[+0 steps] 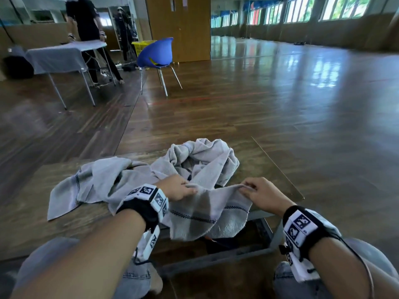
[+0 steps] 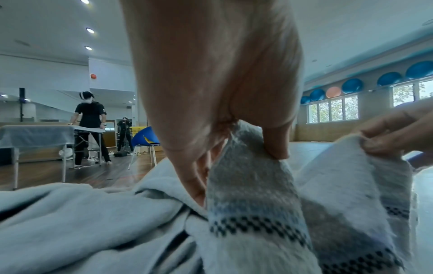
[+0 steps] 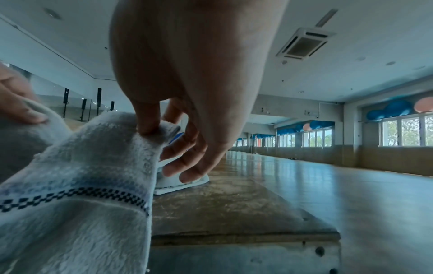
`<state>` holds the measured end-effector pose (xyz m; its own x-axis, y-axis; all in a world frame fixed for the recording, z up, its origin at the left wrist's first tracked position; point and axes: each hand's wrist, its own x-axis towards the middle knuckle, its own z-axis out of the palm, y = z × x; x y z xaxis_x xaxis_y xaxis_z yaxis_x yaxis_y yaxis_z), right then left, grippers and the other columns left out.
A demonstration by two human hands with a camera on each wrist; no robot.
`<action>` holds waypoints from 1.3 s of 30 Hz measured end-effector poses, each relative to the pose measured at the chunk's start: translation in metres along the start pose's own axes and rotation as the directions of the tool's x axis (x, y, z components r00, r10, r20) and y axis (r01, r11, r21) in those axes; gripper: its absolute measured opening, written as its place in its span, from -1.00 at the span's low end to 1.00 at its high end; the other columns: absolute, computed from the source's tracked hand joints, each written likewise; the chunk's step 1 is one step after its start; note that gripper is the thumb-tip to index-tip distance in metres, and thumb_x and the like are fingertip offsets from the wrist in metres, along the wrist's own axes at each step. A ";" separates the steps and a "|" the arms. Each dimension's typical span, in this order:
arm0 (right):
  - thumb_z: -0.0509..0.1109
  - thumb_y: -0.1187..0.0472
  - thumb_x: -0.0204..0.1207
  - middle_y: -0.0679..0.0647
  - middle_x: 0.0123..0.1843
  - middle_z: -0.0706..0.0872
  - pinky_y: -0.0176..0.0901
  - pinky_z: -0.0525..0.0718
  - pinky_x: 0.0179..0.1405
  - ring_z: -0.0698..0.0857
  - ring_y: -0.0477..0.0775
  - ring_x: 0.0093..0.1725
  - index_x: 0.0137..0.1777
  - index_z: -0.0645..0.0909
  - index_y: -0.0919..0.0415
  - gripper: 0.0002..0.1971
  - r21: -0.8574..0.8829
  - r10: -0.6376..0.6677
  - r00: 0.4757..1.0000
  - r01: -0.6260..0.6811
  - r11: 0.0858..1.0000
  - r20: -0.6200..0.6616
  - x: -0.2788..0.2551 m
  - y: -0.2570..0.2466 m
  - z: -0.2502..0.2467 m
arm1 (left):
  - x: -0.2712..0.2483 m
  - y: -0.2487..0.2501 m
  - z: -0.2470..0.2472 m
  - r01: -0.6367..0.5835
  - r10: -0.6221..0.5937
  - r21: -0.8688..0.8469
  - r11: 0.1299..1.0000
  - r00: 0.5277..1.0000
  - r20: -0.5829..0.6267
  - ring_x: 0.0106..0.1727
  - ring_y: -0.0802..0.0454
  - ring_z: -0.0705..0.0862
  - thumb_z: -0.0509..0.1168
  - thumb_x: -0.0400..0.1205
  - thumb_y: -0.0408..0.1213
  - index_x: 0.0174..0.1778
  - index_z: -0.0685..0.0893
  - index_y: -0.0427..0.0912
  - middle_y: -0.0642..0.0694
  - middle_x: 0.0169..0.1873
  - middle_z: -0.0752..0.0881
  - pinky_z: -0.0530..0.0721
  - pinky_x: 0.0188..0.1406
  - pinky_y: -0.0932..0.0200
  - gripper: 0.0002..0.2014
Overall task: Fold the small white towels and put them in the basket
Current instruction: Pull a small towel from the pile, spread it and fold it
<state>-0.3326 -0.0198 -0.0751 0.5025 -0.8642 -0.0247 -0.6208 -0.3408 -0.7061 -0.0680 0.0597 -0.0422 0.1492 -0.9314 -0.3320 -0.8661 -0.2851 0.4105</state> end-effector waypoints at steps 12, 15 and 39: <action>0.42 0.16 0.63 -0.07 -0.34 0.73 -0.04 0.64 -0.13 0.63 -0.10 -0.27 -0.24 0.72 0.06 -0.80 0.120 0.003 0.999 -0.008 0.993 0.046 0.030 0.020 0.037 | 0.064 0.031 0.036 -0.082 0.074 -0.056 0.995 0.988 -0.132 -0.03 -0.25 0.70 0.30 0.68 -0.15 -0.36 0.60 -0.30 -0.27 -0.07 0.74 0.50 -0.16 0.11 -0.65; 0.43 0.29 0.61 0.16 -0.19 0.78 0.17 0.72 0.06 0.73 0.11 -0.13 -0.16 0.75 0.24 -0.88 0.157 -0.070 0.993 0.084 0.984 -0.095 0.032 0.020 0.030 | 0.064 0.055 0.012 -0.214 0.159 -0.230 0.949 0.959 -0.236 -0.36 0.03 0.57 0.36 0.66 -0.13 -0.42 0.58 -0.17 -0.01 -0.42 0.61 0.45 -0.31 0.18 -0.65; 0.25 0.48 0.65 0.34 0.02 0.77 0.19 0.73 0.00 0.75 0.21 -0.01 0.00 0.71 0.37 -0.81 0.304 -0.140 0.980 0.090 0.948 0.144 0.036 -0.034 0.047 | 0.006 0.000 -0.011 -0.168 0.049 -0.701 0.693 0.981 -0.187 0.10 0.02 0.76 0.36 0.70 -0.25 0.05 0.83 -0.23 -0.16 0.00 0.84 0.64 0.39 -0.07 -0.83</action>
<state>-0.2650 -0.0224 -0.0857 0.6659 -0.7455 -0.0278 -0.3605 -0.2889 -0.8869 -0.0618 0.0518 -0.0350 0.1929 -0.9701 -0.1471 -0.2911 -0.1998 0.9356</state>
